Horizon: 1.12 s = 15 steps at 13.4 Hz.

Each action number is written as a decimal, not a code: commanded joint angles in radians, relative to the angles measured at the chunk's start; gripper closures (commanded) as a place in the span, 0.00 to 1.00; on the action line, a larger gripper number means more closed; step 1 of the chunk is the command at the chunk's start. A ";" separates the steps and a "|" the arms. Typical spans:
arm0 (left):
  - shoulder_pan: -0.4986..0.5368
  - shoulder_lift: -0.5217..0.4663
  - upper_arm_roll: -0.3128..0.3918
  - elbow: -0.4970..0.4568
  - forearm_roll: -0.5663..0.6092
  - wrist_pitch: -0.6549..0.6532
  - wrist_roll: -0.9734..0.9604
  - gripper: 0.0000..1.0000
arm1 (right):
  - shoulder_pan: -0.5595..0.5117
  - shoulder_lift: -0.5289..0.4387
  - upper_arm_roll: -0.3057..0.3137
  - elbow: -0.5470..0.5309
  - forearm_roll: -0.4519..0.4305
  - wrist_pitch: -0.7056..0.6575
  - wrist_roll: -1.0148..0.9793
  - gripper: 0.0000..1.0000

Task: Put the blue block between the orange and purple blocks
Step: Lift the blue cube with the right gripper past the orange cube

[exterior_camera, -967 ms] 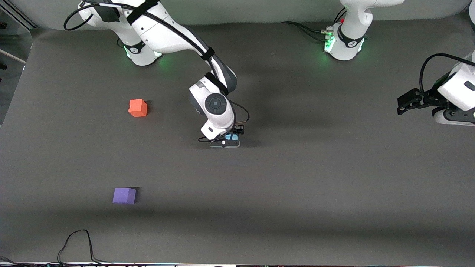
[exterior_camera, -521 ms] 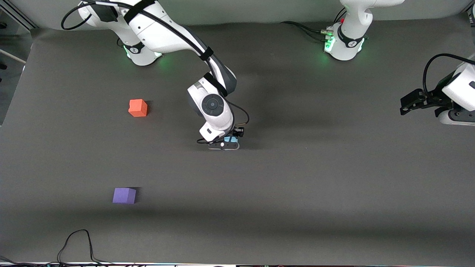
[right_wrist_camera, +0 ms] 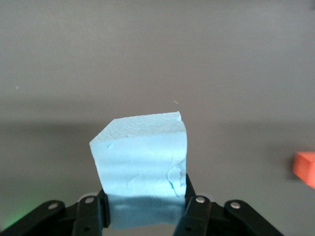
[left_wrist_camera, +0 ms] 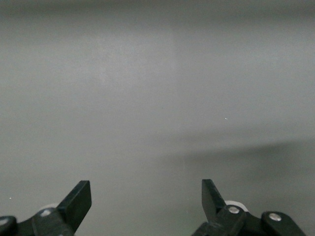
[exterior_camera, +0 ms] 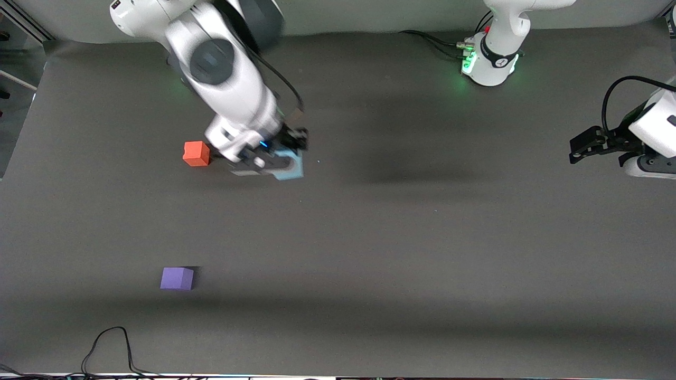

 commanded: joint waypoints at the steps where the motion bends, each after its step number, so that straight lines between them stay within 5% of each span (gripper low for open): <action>1: -0.016 0.005 0.012 0.019 0.012 -0.022 0.014 0.00 | -0.001 0.010 -0.055 0.097 0.014 -0.108 -0.060 0.56; 5: -0.018 0.009 0.012 0.020 0.013 -0.023 0.014 0.00 | 0.001 -0.022 -0.223 0.060 0.014 -0.133 -0.233 0.55; 11: -0.015 0.009 0.012 0.023 0.012 -0.022 0.011 0.00 | -0.001 -0.022 -0.583 0.023 0.012 -0.157 -0.697 0.56; 13: -0.016 0.011 0.012 0.026 0.012 -0.022 -0.001 0.00 | -0.011 -0.009 -0.623 0.014 0.012 -0.144 -0.758 0.55; 15: -0.015 0.011 0.012 0.025 0.012 -0.023 0.001 0.00 | -0.110 -0.007 -0.577 -0.014 0.015 -0.131 -0.758 0.55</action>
